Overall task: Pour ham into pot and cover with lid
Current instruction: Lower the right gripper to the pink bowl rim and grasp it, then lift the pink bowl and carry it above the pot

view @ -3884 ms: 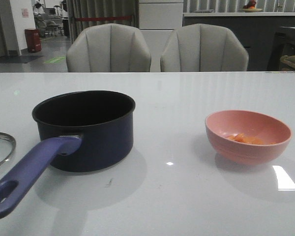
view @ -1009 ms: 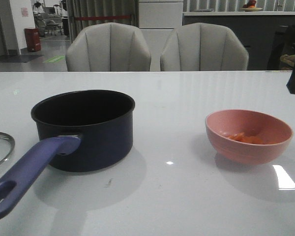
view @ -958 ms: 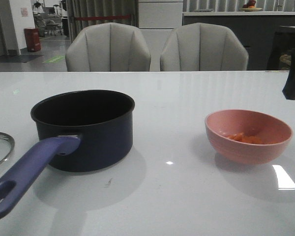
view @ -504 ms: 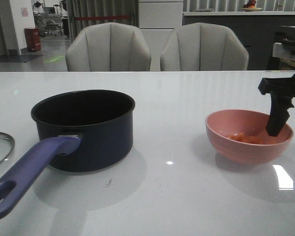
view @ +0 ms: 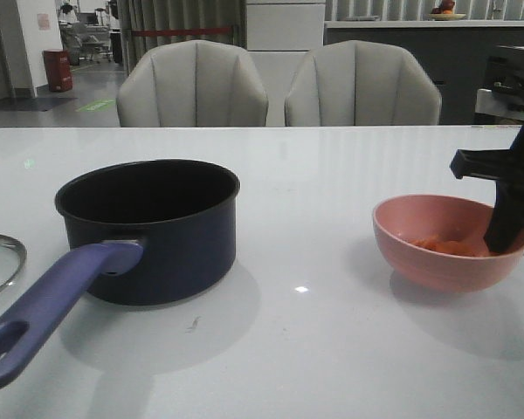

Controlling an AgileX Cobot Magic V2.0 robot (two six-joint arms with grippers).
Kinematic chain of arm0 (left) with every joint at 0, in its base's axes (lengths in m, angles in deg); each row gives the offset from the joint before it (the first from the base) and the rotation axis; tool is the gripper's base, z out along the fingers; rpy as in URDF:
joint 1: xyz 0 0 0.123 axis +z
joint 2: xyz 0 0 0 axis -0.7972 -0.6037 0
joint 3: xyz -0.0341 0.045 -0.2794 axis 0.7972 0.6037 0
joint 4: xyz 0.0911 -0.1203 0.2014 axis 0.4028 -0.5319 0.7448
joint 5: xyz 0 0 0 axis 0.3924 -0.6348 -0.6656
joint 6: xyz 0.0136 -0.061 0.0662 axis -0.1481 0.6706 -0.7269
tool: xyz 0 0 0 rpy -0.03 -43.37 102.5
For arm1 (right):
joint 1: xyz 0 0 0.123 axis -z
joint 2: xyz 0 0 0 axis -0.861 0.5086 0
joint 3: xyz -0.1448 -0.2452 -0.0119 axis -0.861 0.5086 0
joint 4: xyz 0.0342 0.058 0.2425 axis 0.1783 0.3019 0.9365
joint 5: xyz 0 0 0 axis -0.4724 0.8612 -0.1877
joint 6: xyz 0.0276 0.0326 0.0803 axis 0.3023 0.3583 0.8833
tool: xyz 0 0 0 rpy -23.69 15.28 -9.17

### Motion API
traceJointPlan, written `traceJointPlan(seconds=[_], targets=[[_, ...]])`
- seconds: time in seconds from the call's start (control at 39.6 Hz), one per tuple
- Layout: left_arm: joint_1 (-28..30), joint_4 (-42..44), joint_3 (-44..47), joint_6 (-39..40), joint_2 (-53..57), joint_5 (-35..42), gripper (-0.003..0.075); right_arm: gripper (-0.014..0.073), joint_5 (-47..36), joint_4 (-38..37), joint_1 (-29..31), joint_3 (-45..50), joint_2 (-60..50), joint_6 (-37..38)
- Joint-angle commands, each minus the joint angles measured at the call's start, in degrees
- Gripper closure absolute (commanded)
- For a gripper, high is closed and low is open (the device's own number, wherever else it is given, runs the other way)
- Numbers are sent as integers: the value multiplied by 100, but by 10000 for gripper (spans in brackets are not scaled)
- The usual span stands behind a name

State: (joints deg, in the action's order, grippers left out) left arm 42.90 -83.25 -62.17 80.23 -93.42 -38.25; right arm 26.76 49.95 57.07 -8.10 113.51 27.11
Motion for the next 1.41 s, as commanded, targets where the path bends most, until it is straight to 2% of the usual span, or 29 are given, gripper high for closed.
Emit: traceJointPlan(seconds=[0.0, 0.23, 0.38, 0.58, 0.81, 0.91, 1.01, 1.19, 1.39], targets=[[-52, -7, -143, 13, -72, 445, 355, 458, -109, 47, 37, -156, -241, -71], [-52, -7, -143, 13, -72, 437, 355, 458, 651, 41, -73, -492, -321, -78], [-52, -7, -143, 13, -72, 437, 355, 458, 746, 3, -420, -856, -761, -85], [-52, -7, -143, 13, -72, 437, 355, 458, 805, -102, -1317, -1457, -1156, -74], [-52, -7, -143, 13, -72, 437, 355, 458, 692, -171, -2360, -2318, -867, 68], [-52, -7, -143, 13, -72, 437, 355, 458, 439, -483, -2647, -2683, -574, 407], [-52, -7, -143, 13, -72, 437, 355, 458, -25, -1122, -2890, -2945, -328, 816], [-52, -7, -143, 13, -72, 437, 355, 458, -1181, -2138, -3277, -2924, -151, 1252], [-52, -7, -143, 13, -72, 437, 355, 458, -2732, -2645, -3496, -2686, -37, 1338]])
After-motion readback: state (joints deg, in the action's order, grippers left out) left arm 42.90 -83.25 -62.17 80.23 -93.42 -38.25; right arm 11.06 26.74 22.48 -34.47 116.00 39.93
